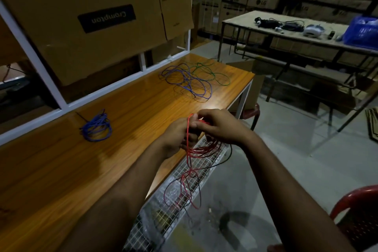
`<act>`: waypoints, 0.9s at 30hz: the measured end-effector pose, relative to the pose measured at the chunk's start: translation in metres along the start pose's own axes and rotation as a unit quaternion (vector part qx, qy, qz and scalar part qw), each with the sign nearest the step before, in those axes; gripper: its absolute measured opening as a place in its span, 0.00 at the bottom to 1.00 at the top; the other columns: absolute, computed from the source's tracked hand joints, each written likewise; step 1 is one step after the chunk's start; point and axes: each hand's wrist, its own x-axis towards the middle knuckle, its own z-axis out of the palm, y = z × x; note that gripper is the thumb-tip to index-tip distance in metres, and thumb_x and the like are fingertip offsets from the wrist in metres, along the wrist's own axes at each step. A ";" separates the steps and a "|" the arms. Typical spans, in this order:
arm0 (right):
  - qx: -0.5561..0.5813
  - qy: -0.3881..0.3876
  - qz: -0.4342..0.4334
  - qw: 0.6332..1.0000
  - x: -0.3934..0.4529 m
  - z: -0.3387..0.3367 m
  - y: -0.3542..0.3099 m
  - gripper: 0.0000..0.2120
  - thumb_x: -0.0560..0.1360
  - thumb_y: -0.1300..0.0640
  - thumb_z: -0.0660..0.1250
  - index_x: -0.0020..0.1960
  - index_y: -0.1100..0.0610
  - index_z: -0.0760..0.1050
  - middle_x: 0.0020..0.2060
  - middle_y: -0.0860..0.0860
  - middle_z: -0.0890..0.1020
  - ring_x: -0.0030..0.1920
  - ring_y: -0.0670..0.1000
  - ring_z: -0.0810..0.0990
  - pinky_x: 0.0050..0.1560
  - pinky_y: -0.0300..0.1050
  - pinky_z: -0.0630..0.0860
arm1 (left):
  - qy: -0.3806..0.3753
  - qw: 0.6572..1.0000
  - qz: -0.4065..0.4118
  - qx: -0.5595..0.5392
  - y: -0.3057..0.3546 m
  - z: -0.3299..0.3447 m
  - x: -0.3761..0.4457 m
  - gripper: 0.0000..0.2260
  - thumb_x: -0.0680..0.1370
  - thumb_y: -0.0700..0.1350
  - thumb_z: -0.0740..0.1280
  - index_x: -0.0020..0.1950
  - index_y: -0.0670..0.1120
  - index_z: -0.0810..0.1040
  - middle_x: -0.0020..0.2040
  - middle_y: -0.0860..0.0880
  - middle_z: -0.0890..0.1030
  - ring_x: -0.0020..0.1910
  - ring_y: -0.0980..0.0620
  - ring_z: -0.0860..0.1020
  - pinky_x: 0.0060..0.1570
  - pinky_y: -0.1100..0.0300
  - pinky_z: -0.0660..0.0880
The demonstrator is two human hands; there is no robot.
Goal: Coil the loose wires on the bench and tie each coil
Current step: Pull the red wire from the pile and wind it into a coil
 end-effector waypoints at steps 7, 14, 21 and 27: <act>-0.202 0.108 -0.002 0.973 0.004 0.020 0.003 0.17 0.81 0.40 0.59 0.52 0.54 0.71 0.37 0.53 0.81 0.39 0.57 0.80 0.37 0.53 0.75 | 0.115 0.992 0.031 0.037 -0.003 0.003 0.009 0.27 0.80 0.66 0.44 0.34 0.49 0.65 0.25 0.52 0.60 0.25 0.57 0.53 0.25 0.67 0.50; -0.245 0.175 -0.027 0.953 0.000 0.018 0.009 0.19 0.81 0.39 0.54 0.45 0.53 0.71 0.28 0.50 0.72 0.32 0.57 0.77 0.29 0.48 0.70 | 0.118 0.991 0.054 -0.016 -0.002 0.000 0.016 0.25 0.83 0.62 0.45 0.46 0.45 0.72 0.29 0.47 0.73 0.25 0.52 0.70 0.27 0.62 0.65; -0.037 0.390 0.094 0.915 -0.006 -0.037 0.036 0.15 0.84 0.48 0.58 0.50 0.55 0.79 0.31 0.48 0.75 0.31 0.45 0.72 0.30 0.40 0.66 | -0.018 0.981 -0.087 0.173 0.002 -0.035 0.002 0.13 0.82 0.35 0.54 0.52 0.38 0.78 0.49 0.38 0.84 0.43 0.48 0.82 0.42 0.56 0.76; 0.037 0.425 0.091 0.900 0.000 -0.058 0.032 0.17 0.84 0.47 0.54 0.48 0.55 0.78 0.36 0.48 0.77 0.40 0.51 0.78 0.42 0.53 0.74 | -0.073 0.860 -0.144 0.484 0.020 -0.039 0.011 0.12 0.80 0.33 0.57 0.51 0.42 0.79 0.47 0.40 0.84 0.37 0.50 0.80 0.36 0.59 0.71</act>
